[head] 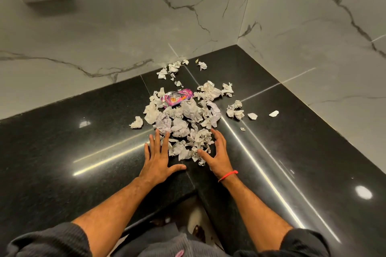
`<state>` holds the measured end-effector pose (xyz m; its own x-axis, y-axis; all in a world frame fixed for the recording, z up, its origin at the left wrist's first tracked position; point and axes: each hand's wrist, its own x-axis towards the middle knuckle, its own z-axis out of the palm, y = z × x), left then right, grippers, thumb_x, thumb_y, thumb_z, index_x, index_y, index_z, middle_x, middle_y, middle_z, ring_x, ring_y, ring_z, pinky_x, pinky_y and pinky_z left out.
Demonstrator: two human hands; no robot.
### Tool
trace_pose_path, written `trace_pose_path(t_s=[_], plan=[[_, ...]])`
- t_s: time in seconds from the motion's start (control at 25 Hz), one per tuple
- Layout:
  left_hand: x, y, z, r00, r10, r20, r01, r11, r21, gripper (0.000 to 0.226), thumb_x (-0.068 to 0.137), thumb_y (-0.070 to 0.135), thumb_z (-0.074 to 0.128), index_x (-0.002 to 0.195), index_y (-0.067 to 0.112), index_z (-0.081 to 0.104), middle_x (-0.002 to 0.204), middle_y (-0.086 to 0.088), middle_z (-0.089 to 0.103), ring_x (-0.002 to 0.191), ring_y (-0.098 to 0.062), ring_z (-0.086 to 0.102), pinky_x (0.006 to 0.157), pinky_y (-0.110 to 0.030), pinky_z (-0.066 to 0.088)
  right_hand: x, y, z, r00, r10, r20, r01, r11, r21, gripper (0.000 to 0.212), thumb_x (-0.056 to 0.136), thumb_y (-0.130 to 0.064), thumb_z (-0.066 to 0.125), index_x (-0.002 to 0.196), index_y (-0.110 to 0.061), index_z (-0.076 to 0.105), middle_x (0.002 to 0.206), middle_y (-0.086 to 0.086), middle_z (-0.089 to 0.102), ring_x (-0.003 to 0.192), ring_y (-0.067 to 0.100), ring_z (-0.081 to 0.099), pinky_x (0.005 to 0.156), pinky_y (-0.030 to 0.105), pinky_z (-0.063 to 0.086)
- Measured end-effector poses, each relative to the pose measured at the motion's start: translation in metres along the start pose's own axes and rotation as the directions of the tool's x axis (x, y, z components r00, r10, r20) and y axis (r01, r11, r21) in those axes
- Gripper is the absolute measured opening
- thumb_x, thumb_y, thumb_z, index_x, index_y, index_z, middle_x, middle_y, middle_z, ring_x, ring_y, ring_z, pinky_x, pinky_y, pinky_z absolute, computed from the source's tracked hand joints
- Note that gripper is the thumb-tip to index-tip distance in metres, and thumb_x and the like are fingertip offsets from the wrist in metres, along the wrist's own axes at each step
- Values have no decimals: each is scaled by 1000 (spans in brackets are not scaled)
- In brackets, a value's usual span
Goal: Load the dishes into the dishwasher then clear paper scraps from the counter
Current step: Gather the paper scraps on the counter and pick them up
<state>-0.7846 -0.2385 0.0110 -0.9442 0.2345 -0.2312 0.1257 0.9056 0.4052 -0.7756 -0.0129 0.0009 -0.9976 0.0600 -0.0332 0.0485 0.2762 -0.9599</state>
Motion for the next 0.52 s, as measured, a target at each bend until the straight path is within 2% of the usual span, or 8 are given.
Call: trace_pose_path(t_s=[0.08,0.24,0.32,0.36,0.44,0.52], plan=[[2,0,0,1000,-14,18,14,1000,-2,132,68,87,56,152,32,-30,152,-1,-50,141,-30,-43,116,-56,-20,2,3,-1,1000,7,-10,-7,1000,5,80,76,-46,74,146,-34,35,155,-7,22,145,6,21,120,36,23],[3,0,2,1000,-17,-9,17,1000,-15,134,66,82,64,156,32,-20,153,0,-48,142,-30,-42,116,-58,-19,3,3,3,999,34,-26,-32,998,50,74,78,-55,72,142,-35,41,152,-7,26,142,7,27,116,30,27],[4,2,1,1000,-3,-22,2,1000,-15,131,65,79,69,157,32,-11,154,2,-46,144,-30,-39,116,-59,-18,11,4,-3,994,104,-46,-98,988,120,64,80,-50,73,136,-34,46,148,-5,36,134,7,40,107,25,38],[6,1,-1,999,30,-27,-30,999,-14,127,66,77,71,157,34,-6,156,2,-43,146,-30,-36,116,-60,-17,17,3,-12,987,146,-72,-134,981,141,62,79,-51,74,133,-35,48,144,-2,43,126,9,49,98,23,45],[15,-5,-12,988,125,-90,-126,992,-2,112,70,74,70,155,38,5,161,4,-32,151,-28,-23,119,-62,-9,31,3,-43,965,170,-198,-156,984,82,62,76,-56,73,130,-35,51,131,6,55,104,16,62,79,24,52],[31,-18,-32,970,117,-214,-124,992,-18,91,75,68,60,152,38,21,166,3,-17,154,-28,-6,119,-62,1,49,3,-87,928,78,-366,-127,985,-112,52,83,-40,73,130,-25,55,124,7,55,94,21,62,80,35,54]])
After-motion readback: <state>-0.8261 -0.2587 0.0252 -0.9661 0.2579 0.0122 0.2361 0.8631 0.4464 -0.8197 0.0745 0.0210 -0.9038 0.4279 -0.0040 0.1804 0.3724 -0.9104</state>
